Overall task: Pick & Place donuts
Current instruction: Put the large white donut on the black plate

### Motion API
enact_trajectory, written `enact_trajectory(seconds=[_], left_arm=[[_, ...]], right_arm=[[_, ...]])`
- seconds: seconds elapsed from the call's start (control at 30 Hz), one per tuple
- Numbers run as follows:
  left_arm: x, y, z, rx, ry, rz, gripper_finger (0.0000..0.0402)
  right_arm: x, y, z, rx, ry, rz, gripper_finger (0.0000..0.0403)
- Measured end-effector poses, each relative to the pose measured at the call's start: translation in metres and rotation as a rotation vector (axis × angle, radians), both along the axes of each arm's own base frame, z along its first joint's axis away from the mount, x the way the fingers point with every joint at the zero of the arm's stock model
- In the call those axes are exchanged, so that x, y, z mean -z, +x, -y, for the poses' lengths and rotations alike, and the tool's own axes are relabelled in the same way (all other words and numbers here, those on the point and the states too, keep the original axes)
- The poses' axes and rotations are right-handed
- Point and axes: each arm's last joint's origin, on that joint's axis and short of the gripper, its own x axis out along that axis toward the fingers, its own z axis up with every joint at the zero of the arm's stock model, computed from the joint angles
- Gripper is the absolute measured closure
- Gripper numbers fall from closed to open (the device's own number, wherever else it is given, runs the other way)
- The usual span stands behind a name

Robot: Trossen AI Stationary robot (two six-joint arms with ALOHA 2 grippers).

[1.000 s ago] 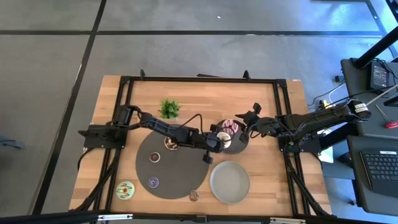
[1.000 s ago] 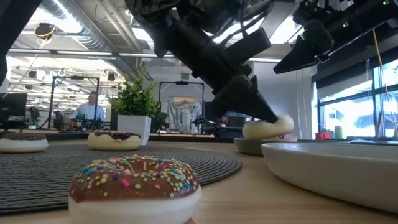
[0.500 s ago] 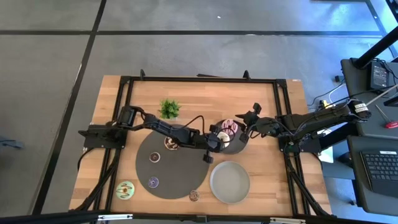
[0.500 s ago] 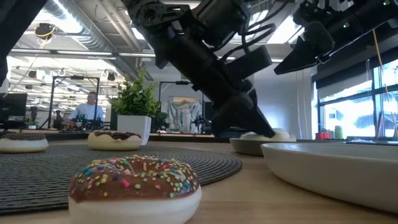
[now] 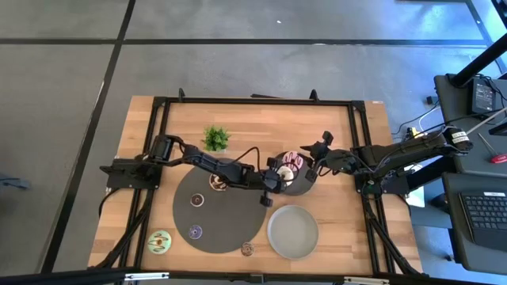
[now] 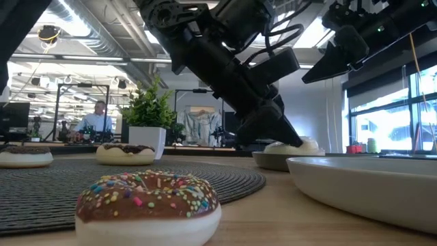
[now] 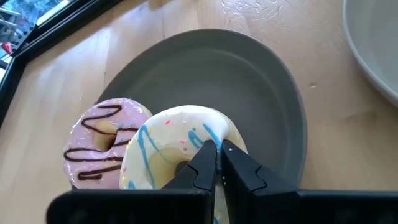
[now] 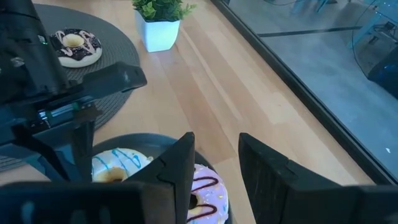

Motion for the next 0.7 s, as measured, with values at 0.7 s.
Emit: enact_trajectory(seconds=[0.7], left_arm=[[-0.0036,0.0006,0.0000,-0.031,-0.036,-0.059,0.0303]], right_arm=[[-0.0001,0.0000,0.0000,0.000,0.001,0.001,0.0276]])
